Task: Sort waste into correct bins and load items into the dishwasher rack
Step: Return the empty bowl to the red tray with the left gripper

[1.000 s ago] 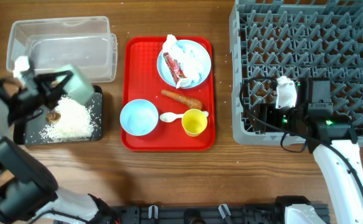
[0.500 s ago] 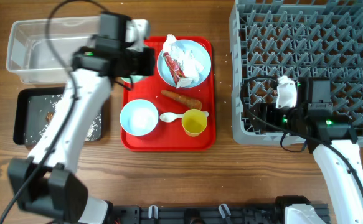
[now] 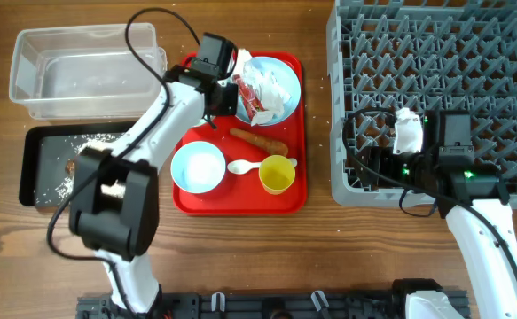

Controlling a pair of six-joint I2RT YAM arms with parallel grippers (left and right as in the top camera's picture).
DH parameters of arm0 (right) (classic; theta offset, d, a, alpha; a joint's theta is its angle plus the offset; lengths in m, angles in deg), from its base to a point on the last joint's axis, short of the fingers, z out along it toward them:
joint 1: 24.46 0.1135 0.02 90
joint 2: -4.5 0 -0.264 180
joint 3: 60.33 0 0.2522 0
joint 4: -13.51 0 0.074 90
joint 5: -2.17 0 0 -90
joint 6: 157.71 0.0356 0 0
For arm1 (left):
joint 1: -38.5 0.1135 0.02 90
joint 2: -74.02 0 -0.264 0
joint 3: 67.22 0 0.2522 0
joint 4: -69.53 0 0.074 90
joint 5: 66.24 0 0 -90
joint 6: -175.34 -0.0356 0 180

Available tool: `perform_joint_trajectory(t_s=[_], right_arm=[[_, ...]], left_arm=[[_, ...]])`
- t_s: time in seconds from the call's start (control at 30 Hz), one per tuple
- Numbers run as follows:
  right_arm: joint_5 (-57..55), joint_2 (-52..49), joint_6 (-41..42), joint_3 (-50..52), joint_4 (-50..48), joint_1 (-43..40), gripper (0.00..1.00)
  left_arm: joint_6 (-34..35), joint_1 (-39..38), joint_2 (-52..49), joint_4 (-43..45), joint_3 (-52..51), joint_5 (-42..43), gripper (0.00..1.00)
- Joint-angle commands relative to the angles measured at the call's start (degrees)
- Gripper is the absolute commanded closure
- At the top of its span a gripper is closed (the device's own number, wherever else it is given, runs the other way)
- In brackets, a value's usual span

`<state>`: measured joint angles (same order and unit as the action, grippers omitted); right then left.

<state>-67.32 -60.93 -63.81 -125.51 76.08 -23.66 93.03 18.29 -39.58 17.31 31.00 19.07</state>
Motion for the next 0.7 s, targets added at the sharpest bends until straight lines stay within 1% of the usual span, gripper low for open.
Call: perform_joint_trajectory(t_s=[0.0,0.13,0.17,0.2,0.37,0.47,0.53,0.57,0.6,0.63,0.67], right_arm=[[-0.59,0.0,0.74,-0.96,-0.26,-0.28,0.28],[-0.57,0.0,0.76,-0.96,-0.28,-0.28,0.28],[-0.57,0.0,0.76,-0.96,-0.31,-0.28,0.28],[-0.57,0.0,0.76,-0.96,-0.31,-0.28,0.28],[-0.57,0.0,0.76,-0.96,-0.31,-0.28,0.28],[-0.57,0.0,0.76,-0.96,-0.31,-0.28,0.28],[-0.57,0.0,0.79,-0.96,-0.33,-0.28,0.28],[-0.57,0.0,0.76,-0.96,-0.33,-0.28,0.28],[-0.57,0.0,0.79,-0.96,-0.31,-0.28,0.28],[-0.57,0.0,0.79,-0.96,-0.28,-0.28,0.28],[-0.57,0.0,0.76,-0.96,-0.28,-0.28,0.28]], left_arm=[[0.5,-0.7,-2.67,0.13,0.28,-0.92,0.91],[0.5,-0.96,-3.04,0.07,0.28,-0.94,0.58],[0.5,-0.94,-3.04,0.07,0.28,-0.94,0.53],[0.5,-0.94,-3.04,-0.11,0.28,-0.94,0.49],[0.5,-0.96,-2.62,-0.55,0.33,-0.31,0.39],[0.48,-1.05,-0.26,-1.77,2.12,0.98,0.37],[0.11,-1.29,1.49,-2.1,4.79,2.29,0.29],[0.04,-1.53,2.23,-1.99,6.54,2.54,0.23],[-1.44,-1.99,2.56,-1.81,9.22,2.75,0.14],[-2.93,-2.51,2.54,-1.29,11.17,2.69,0.01],[-3.85,-2.89,2.36,-0.04,11.96,2.67,0.0]])
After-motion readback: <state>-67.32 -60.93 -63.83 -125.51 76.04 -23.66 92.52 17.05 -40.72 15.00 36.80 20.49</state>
